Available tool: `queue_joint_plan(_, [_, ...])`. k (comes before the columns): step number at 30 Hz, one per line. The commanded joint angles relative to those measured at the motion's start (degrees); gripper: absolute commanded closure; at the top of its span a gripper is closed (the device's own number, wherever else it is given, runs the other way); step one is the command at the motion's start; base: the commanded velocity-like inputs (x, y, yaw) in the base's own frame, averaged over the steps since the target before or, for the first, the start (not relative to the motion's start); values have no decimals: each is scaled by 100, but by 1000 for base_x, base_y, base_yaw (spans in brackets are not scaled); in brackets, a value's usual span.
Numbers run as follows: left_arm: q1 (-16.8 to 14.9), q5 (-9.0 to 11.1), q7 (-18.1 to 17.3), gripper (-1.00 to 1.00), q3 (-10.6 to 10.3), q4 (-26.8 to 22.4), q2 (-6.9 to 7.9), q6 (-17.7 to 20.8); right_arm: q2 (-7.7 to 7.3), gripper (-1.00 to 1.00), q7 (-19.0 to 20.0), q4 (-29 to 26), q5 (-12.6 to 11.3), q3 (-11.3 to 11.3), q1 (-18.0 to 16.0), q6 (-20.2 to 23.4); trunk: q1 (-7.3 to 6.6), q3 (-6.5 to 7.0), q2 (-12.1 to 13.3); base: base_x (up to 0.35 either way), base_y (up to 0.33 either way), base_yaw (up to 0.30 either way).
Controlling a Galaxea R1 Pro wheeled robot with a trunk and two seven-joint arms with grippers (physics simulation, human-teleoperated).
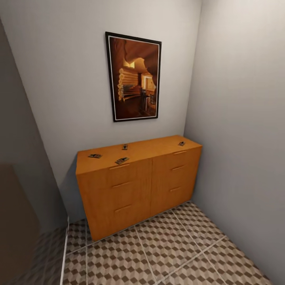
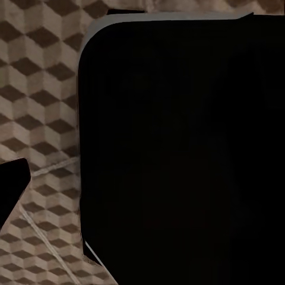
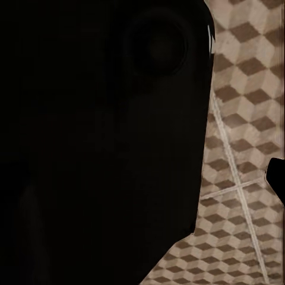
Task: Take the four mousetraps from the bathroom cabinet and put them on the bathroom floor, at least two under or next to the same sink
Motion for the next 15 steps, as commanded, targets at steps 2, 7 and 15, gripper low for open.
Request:
queue_joint_plan(2, [-1,22,-1,-100,5,1,2,-13,0,-100,-1,0,4,4,-1,-3,3,-4,-2,304,-123,0])
queue_joint_plan(7, [-1,22,-1,-100,5,1,1,-13,0,-100,-1,5,4,4,-1,-3,3,-4,-2,304,-123,0])
queue_joint_plan(15, [-1,22,-1,-100,5,1,4,-14,0,-100,-1,3,4,4,-1,-3,3,-4,-2,304,-123,0])
